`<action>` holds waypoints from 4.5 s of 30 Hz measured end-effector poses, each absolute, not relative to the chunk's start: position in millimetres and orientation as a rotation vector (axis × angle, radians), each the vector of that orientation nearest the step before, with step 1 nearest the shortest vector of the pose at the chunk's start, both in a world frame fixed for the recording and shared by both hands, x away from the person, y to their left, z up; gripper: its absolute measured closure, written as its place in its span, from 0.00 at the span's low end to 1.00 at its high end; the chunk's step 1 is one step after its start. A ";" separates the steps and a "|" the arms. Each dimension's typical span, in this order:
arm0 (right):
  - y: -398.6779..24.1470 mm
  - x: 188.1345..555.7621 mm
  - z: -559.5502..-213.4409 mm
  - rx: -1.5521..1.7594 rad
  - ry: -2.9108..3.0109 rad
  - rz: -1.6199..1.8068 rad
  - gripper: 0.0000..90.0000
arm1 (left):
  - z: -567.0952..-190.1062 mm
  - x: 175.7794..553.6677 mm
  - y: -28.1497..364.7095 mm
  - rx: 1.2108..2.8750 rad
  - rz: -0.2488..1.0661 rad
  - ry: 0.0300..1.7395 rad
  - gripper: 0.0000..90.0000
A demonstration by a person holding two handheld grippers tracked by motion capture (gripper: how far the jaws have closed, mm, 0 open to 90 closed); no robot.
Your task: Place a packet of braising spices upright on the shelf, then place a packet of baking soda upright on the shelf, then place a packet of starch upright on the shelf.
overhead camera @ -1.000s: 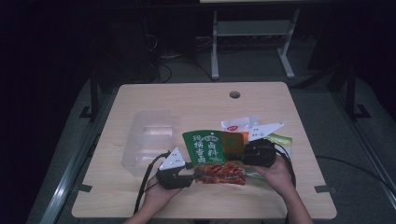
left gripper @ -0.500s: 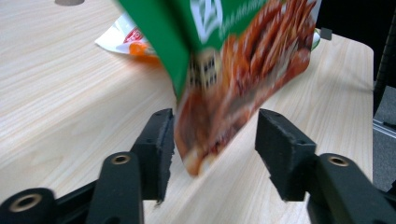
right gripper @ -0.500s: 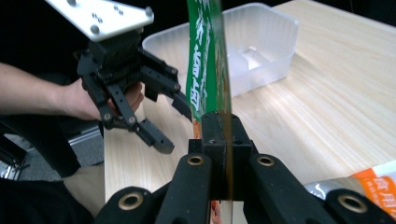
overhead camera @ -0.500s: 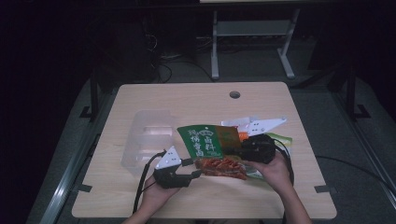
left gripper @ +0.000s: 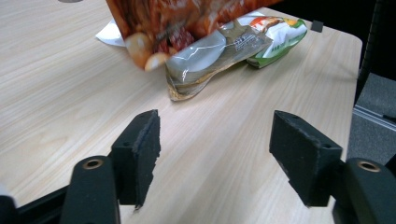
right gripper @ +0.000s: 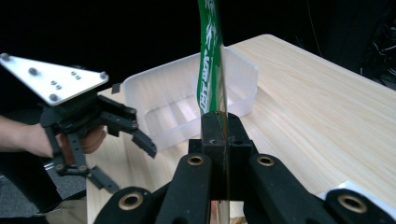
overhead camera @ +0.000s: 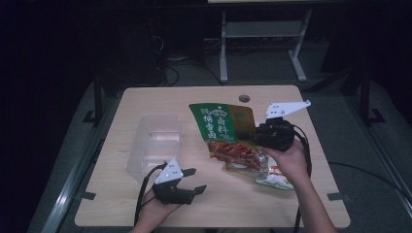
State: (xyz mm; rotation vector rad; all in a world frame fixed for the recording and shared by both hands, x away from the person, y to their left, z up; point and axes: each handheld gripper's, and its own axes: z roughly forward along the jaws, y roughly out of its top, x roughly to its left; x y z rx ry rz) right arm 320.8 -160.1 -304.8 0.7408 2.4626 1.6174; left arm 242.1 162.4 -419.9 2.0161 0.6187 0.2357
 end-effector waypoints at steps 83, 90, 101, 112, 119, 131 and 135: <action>79.0 464.3 -326.7 0.795 2.543 1.587 0.99 | -428.2 239.2 152.8 2.050 0.239 0.543 0.30; 79.5 469.3 -345.0 0.846 2.527 1.571 0.99 | -427.6 239.9 154.2 2.045 0.242 0.547 0.30; 66.7 465.3 -351.5 0.871 2.559 1.475 0.84 | -428.4 240.2 152.7 2.053 0.242 0.542 0.30; 55.1 457.8 -359.3 0.813 2.705 1.231 0.95 | -428.1 240.6 150.3 2.057 0.254 0.543 0.30; 57.7 455.2 -375.6 0.751 2.757 1.159 0.99 | -426.9 240.9 152.2 2.046 0.266 0.546 0.30; 53.4 455.7 -380.3 0.759 2.766 1.156 0.87 | -427.9 241.6 150.5 2.060 0.261 0.542 0.30; 51.8 456.1 -379.6 0.792 2.776 1.190 0.77 | -427.9 241.7 150.6 2.060 0.260 0.541 0.30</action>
